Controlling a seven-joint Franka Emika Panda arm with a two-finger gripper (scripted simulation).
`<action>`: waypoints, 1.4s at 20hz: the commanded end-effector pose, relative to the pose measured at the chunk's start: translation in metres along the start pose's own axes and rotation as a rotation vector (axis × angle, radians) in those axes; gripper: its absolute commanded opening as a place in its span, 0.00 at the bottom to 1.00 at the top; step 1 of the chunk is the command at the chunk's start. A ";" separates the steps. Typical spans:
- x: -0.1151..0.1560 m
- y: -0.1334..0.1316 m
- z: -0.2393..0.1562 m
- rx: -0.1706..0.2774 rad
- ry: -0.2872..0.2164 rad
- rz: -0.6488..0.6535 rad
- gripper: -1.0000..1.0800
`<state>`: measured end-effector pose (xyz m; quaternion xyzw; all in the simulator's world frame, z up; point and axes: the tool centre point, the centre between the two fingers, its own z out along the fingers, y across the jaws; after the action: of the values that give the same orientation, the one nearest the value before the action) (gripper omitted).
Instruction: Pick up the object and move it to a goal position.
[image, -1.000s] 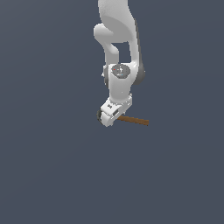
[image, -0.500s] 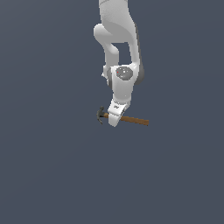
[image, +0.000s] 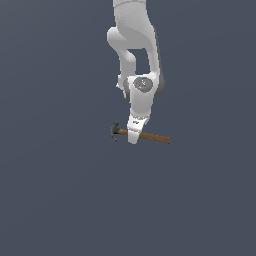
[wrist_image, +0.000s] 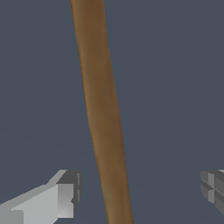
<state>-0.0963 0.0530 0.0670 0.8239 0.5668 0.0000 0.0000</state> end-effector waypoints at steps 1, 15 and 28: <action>0.000 0.000 0.000 0.000 0.000 0.000 0.96; 0.000 -0.001 0.044 0.000 0.000 -0.005 0.96; 0.000 -0.001 0.051 0.000 0.000 -0.006 0.00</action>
<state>-0.1015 0.0556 0.0168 0.8204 0.5718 -0.0032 -0.0016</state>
